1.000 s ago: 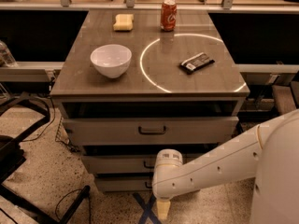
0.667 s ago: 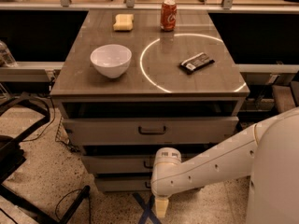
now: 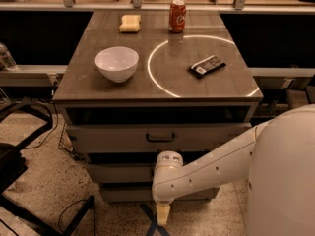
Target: Open middle drawer
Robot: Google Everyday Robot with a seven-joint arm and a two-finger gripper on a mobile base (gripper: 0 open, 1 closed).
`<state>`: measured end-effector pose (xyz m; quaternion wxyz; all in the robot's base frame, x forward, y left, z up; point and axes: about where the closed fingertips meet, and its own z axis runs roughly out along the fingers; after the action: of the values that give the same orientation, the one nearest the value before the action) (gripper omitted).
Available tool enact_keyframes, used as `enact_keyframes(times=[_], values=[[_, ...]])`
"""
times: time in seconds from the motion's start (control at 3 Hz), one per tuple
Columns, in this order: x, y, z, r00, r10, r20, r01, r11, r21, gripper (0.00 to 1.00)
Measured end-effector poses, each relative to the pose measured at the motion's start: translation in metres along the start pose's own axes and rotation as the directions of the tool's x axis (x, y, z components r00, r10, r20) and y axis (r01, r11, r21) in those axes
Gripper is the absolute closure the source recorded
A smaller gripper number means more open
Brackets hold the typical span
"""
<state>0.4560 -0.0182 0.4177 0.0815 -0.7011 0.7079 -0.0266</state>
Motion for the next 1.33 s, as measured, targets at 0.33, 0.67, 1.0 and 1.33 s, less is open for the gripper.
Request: enact_keyframes(times=[0.33, 0.67, 1.0, 1.33], values=[[-0.007, -0.001, 0.007, 1.000, 0.000, 0.014, 0.000, 0.9998, -0.019, 0.47], [-0.007, -0.001, 0.005, 1.000, 0.000, 0.014, 0.000, 0.9998, -0.019, 0.57], [-0.007, -0.002, 0.000, 1.000, 0.000, 0.014, 0.000, 0.9998, -0.019, 0.36], [-0.007, -0.002, -0.003, 1.000, 0.000, 0.014, 0.000, 0.9998, -0.019, 0.12]])
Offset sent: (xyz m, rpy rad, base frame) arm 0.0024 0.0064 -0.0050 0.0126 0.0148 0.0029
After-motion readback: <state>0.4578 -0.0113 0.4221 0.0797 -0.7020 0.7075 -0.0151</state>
